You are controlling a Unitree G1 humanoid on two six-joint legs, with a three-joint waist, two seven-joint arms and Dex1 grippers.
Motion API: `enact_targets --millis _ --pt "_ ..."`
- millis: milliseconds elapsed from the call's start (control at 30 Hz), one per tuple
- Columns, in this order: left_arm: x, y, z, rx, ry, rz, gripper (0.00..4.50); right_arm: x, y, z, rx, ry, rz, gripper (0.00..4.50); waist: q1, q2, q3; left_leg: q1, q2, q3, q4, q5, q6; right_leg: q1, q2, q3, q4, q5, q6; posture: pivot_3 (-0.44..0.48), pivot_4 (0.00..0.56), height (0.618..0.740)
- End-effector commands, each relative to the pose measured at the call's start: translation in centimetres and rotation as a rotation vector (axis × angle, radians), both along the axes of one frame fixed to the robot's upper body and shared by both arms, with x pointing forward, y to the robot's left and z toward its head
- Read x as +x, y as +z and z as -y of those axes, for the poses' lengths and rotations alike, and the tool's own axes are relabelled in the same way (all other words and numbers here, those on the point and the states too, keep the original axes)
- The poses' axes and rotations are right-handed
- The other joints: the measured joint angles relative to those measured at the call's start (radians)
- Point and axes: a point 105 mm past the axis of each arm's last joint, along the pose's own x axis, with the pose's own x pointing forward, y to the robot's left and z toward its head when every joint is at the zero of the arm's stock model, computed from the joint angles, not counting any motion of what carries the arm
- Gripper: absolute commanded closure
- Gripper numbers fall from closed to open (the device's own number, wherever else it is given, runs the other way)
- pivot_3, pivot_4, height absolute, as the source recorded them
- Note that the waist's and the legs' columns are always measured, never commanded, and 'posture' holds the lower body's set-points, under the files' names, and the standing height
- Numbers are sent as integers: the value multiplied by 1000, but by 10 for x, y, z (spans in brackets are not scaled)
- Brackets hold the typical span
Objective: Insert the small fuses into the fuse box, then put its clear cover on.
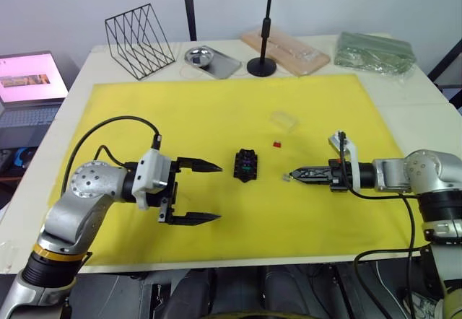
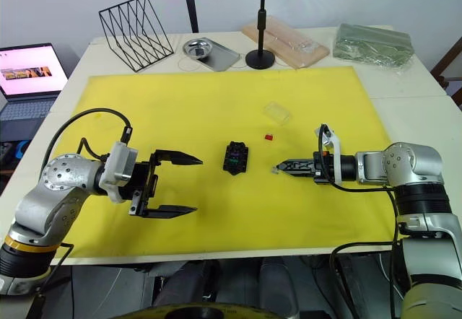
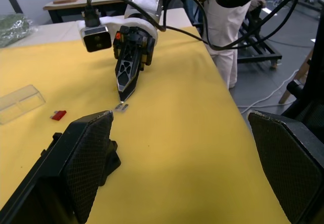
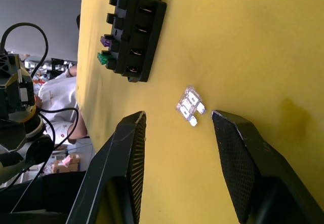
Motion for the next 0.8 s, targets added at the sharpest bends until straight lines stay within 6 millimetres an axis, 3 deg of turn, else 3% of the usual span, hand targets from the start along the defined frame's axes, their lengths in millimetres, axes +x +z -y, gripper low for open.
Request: enact_targets --millis 33,367,800 --pt "-4 7 0 1 -10 37 0 5 6 -3 8 13 37 2271 0 0 0 0 0 0 0 0 0 0 0 0 0 0 0 0 150 740" --pt "-4 8 0 3 -15 40 0 10 5 -10 47 13 32 2271 -1 0 0 0 0 -1 0 0 0 0 0 0 0 0 0 0 150 740" --pt "-4 7 1 6 -17 40 0 3 -6 -11 24 33 6 2271 -2 0 0 0 0 -1 0 0 0 0 0 0 0 0 0 0 150 740"
